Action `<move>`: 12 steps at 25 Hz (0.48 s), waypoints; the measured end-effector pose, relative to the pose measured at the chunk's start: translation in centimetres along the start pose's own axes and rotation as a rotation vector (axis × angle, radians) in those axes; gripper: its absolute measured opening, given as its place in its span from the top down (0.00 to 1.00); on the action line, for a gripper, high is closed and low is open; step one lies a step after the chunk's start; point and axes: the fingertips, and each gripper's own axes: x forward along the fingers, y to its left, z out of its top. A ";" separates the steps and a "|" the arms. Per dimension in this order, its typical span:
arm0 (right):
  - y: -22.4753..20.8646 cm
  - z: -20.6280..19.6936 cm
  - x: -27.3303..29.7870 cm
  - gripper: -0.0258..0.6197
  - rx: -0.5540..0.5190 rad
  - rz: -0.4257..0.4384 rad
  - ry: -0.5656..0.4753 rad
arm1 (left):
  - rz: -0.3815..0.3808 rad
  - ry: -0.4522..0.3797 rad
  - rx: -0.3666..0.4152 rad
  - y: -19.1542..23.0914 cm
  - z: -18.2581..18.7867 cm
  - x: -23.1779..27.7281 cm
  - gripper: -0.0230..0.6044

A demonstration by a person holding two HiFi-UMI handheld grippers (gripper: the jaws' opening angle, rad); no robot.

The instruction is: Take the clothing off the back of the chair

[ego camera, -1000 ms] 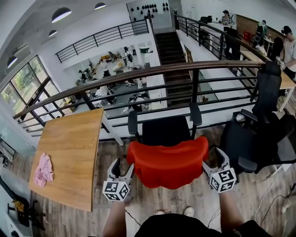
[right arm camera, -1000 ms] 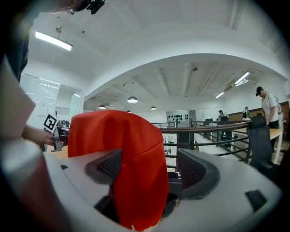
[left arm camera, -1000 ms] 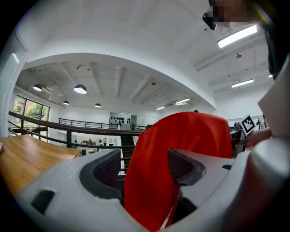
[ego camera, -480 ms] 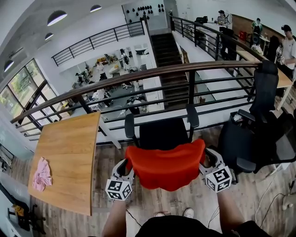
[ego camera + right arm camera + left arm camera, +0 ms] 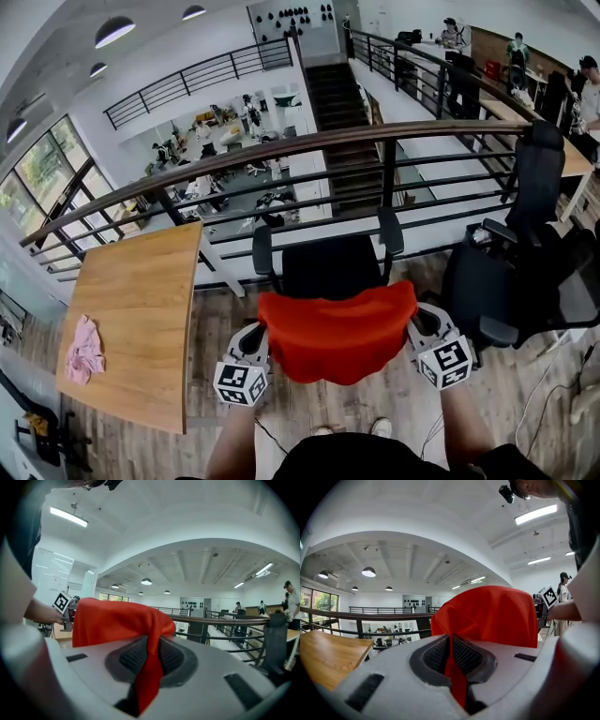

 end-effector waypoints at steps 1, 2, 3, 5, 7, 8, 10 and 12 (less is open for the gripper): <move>-0.1 0.2 -0.3 0.87 0.002 -0.008 -0.002 | 0.002 -0.005 0.003 0.1 0.3 -0.3 0.92; -0.3 0.4 -0.5 0.88 0.003 -0.017 -0.005 | 0.003 -0.011 0.006 0.1 0.6 -0.5 0.92; -0.5 0.6 -0.7 0.88 0.005 -0.026 -0.011 | 0.004 -0.016 0.010 0.2 0.9 -0.7 0.92; -0.9 1.1 -1.1 0.88 0.015 -0.052 -0.032 | 0.008 -0.027 0.025 0.2 1.5 -1.0 0.92; -1.3 2.0 -1.6 0.87 0.034 -0.081 -0.064 | 0.016 -0.046 0.046 0.2 2.3 -1.5 0.92; -1.4 2.6 -1.8 0.87 0.040 -0.093 -0.079 | 0.019 -0.061 0.054 0.1 2.8 -1.8 0.92; -1.5 3.7 -2.4 0.87 0.034 -0.115 -0.103 | 0.020 -0.096 0.065 -0.1 4.1 -2.3 0.92; -1.6 4.7 -3.1 0.87 0.022 -0.133 -0.118 | 0.017 -0.128 0.075 -0.3 5.4 -2.8 0.92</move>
